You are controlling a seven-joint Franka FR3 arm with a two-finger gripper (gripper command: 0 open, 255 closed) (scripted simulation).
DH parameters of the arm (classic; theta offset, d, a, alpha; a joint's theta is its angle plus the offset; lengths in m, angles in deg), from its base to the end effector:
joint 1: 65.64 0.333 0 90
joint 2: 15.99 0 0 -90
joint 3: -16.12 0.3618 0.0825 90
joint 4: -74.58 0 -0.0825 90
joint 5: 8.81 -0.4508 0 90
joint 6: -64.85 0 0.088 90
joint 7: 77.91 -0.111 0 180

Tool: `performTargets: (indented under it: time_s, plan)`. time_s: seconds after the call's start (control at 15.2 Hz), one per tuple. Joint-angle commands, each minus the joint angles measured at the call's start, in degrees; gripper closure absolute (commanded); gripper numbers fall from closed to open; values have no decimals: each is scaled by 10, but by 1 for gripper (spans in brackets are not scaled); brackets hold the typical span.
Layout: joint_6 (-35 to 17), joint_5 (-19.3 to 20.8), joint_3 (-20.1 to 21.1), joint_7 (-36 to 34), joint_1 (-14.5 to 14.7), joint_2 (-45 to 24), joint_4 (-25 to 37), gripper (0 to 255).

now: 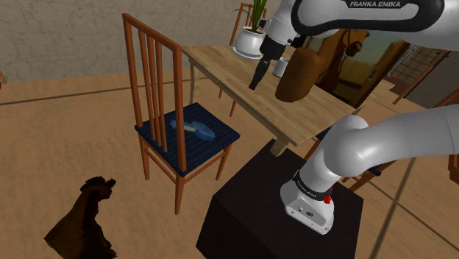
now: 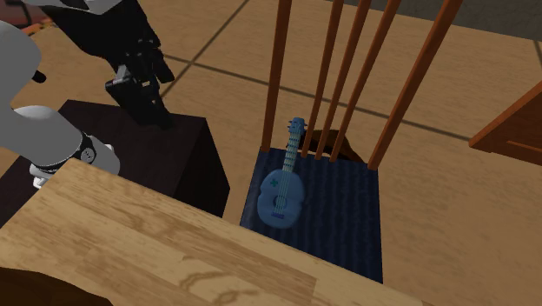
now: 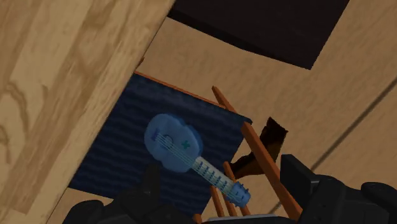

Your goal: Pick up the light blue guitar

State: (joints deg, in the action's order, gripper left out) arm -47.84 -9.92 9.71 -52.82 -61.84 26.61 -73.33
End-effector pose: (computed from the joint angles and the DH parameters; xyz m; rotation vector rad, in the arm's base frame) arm 0.3743 -0.0185 0.5153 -3.0060 -0.6260 -0.2205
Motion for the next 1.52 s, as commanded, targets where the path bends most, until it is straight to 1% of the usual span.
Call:
performTargets:
  time_s: [0.0, 0.13, 0.33, 0.46, 0.59, 0.79, 0.92, 1.06, 1.12, 1.25, 1.45]
  plan:
    - [-48, -3, -30, 62, 15, -22, -18, 0]
    - [-96, -12, -59, 123, 34, -57, -27, 0]
    - [-163, -36, -107, 222, 72, -118, -30, 0]
    - [-202, -62, -141, 294, 104, -164, -24, 0]
    - [-235, -101, -176, 373, 140, -213, -13, 0]
    - [-269, -183, -226, 508, 200, -293, 15, 0]
    - [-276, -255, -252, 608, 235, -350, 41, 0]
    - [-271, -332, -265, 709, 258, -411, 73, 0]
    - [-264, -369, -265, 757, 263, -441, 90, 0]
    - [-246, -433, -255, 844, 261, -499, 125, 0]
    - [-218, -502, -224, 949, 244, -576, 180, 0]
